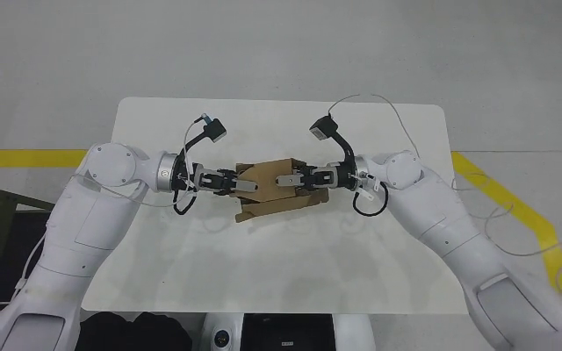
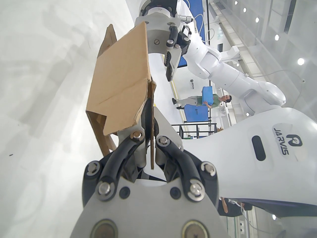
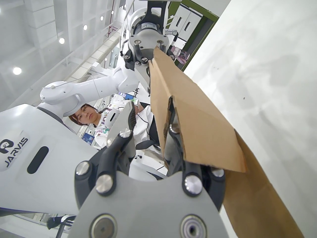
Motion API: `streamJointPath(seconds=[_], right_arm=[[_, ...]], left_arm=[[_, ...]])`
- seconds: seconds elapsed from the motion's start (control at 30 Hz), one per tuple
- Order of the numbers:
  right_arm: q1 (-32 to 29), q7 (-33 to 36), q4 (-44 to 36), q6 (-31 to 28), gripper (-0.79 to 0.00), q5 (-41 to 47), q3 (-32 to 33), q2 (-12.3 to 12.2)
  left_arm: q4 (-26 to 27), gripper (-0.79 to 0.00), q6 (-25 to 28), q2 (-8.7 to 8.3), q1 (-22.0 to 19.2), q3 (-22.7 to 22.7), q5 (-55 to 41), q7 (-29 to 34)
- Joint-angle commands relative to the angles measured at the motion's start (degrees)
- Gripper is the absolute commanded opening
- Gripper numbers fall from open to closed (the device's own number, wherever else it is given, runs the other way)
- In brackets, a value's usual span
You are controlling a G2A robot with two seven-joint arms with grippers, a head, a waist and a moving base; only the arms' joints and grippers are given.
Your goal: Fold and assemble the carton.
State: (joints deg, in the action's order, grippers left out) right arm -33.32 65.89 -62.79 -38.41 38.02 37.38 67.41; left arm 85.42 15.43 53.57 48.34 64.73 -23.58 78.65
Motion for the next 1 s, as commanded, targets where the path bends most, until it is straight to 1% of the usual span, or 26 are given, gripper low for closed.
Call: streamJointPath(seconds=[0.0,0.13,0.23,0.3,0.33,0.37,0.4,0.43,0.47,0.5,0.83,0.97], right_arm=[[0.2,0.0,0.1,0.0,-0.539,0.4,-0.6,0.2],[0.8,0.1,0.3,0.1,-0.579,1.0,-1.6,0.4],[1.1,0.1,0.5,0.1,-0.634,1.2,-2.1,0.5],[1.3,0.0,0.7,0.0,-0.708,1.2,-2.4,0.5],[1.4,0.0,0.7,0.0,-0.742,1.3,-2.5,0.5],[1.5,0.0,0.8,0.0,-0.785,1.3,-2.6,0.5],[1.5,0.0,0.8,0.0,-0.785,1.3,-2.8,0.5],[1.6,0.0,0.8,0.0,-0.785,1.4,-2.8,0.5],[1.6,0.0,0.8,0.0,-0.785,1.4,-2.9,0.5],[1.7,-0.1,0.9,-0.1,-0.785,1.4,-3.0,0.5],[1.9,-2.4,2.2,-2.4,-0.785,-0.1,-3.5,0.4],[2.0,-2.7,2.9,-2.7,-0.785,-0.6,-3.8,0.5]], left_arm=[[-0.1,-0.785,0.1,0.02,-0.1,-0.1,-0.2,0.2],[-0.2,-0.785,0.4,0.04,-0.2,-0.2,-0.4,0.4],[-0.3,-0.785,0.5,0.05,-0.3,-0.3,-0.5,0.5],[-0.3,-0.785,0.5,0.05,-0.3,-0.4,-0.5,0.7],[-0.3,-0.754,0.5,0.05,-0.4,-0.4,-0.5,0.7],[-0.3,-0.674,0.6,0.05,-0.4,-0.4,-0.5,0.7],[-0.3,-0.462,0.7,0.04,-0.4,-0.4,-0.5,0.7],[-0.3,-0.403,0.7,0.04,-0.4,-0.4,-0.5,0.6],[-0.3,-0.092,0.7,0.03,-0.4,-0.4,-0.5,0.6],[-0.3,0.0,0.8,0.03,-0.4,-0.4,-0.6,0.6],[0.7,0.0,0.1,-0.04,-0.4,0.5,-2.4,-0.2],[1.2,0.0,-1.4,0.05,0.1,1.0,-7.4,0.0]])
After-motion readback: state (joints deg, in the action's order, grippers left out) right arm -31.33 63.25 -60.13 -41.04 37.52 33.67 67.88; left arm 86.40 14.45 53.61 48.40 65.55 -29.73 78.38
